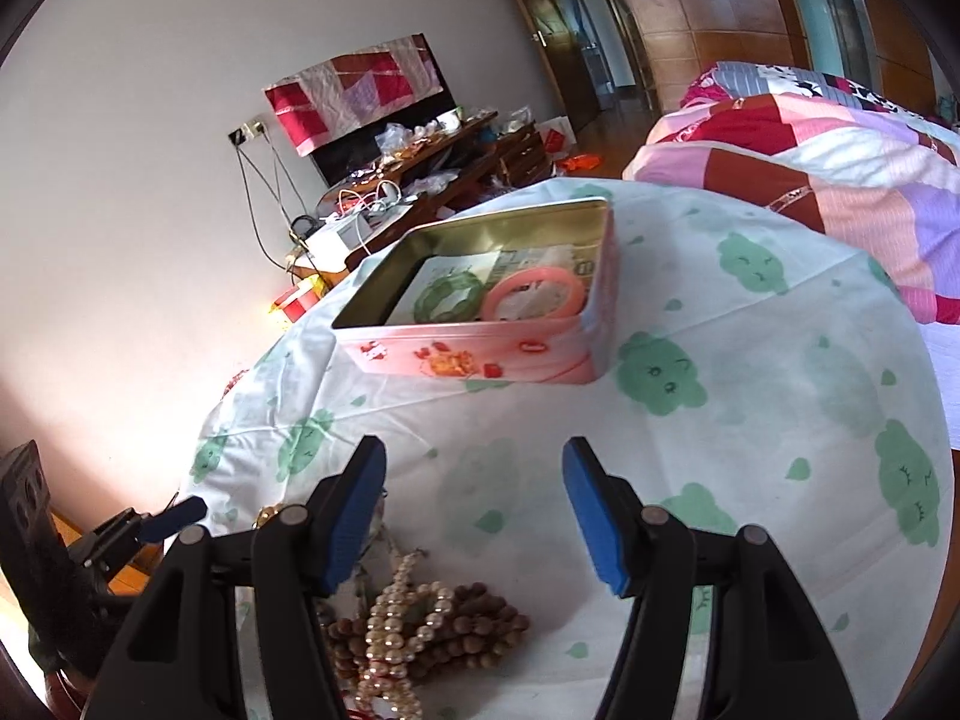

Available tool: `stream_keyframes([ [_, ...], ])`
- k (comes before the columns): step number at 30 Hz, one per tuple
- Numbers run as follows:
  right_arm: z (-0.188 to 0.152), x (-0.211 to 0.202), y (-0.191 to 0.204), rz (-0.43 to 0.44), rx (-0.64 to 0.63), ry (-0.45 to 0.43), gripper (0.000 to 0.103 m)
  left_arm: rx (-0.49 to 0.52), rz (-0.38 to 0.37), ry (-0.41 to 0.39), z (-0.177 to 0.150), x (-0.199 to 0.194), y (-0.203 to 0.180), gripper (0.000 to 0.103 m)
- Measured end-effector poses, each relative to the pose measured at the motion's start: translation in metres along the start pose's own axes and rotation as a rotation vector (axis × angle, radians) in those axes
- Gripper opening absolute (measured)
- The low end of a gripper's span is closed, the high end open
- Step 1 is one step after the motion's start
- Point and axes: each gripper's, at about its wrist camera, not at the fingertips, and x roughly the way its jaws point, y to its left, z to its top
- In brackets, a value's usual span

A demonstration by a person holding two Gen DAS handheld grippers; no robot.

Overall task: Organize jewelry
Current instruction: 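Grasp the gold bead bracelet with the left tool while the right tool reaches the silver bangle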

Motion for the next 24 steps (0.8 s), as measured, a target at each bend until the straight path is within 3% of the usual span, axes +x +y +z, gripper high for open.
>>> stream_keyframes([
  [4, -0.002, -0.001, 0.002, 0.000, 0.005, 0.007, 0.065, -0.034, -0.012, 0.102, -0.005, 0.025, -0.001, 0.063],
  [7, -0.002, -0.003, 0.002, -0.005, 0.007, 0.003, 0.065, -0.046, -0.013, 0.091, -0.007, 0.028, -0.003, 0.062],
  [10, -0.002, -0.003, 0.000, -0.006, 0.019, 0.002, 0.065, -0.075, -0.018, 0.087, -0.006, 0.029, -0.001, 0.031],
  [11, -0.002, -0.003, -0.001, -0.005, 0.024, 0.004, 0.065, -0.082, -0.021, 0.092, -0.006, 0.029, 0.000, 0.013],
  [12, -0.002, -0.002, -0.001, -0.003, 0.027, 0.005, 0.065, -0.086, -0.027, 0.095, -0.005, 0.029, 0.001, 0.010],
  [24, -0.004, -0.002, 0.000, 0.010, 0.035, 0.012, 0.065, -0.184, -0.073, -0.107, 0.014, -0.015, 0.027, 0.010],
])
